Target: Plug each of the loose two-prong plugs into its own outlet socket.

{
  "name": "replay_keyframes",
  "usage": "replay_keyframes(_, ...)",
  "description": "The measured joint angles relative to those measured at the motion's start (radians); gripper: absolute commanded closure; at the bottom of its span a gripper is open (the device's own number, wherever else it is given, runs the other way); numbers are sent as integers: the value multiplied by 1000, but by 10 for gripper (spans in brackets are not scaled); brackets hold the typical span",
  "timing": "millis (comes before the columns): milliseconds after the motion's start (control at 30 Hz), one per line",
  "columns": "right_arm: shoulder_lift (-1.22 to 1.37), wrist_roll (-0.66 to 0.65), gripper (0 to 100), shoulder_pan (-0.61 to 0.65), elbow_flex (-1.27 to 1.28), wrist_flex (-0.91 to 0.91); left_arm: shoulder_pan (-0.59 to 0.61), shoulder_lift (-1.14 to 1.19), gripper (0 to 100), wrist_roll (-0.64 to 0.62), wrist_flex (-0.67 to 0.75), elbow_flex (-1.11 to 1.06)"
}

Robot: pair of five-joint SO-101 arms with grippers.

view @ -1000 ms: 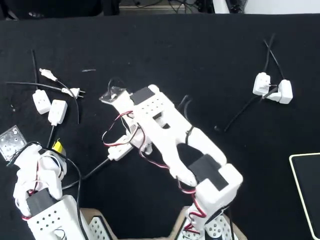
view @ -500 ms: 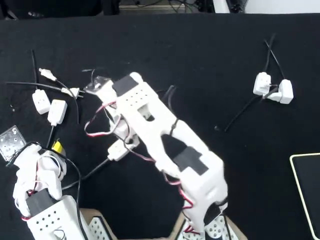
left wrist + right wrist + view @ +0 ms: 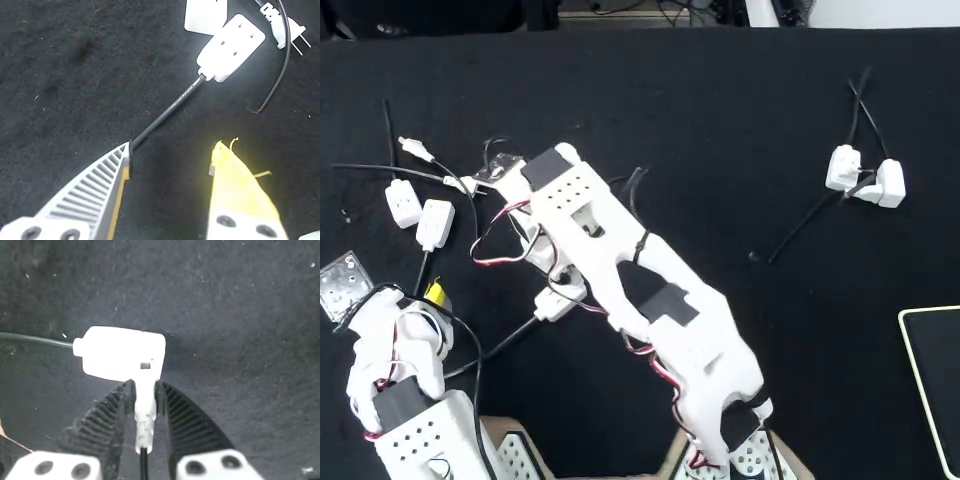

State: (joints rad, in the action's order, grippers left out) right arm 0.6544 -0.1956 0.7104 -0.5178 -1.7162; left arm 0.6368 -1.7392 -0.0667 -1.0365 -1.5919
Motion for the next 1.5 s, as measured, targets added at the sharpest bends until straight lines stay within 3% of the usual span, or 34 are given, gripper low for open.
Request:
replay_keyframes(867,5,-25,988,-5,-6,-14,9,0,737,0,0,0)
replay_keyframes(1500,-25,-215,988,-37,35,-15,34,0,737,0,0,0)
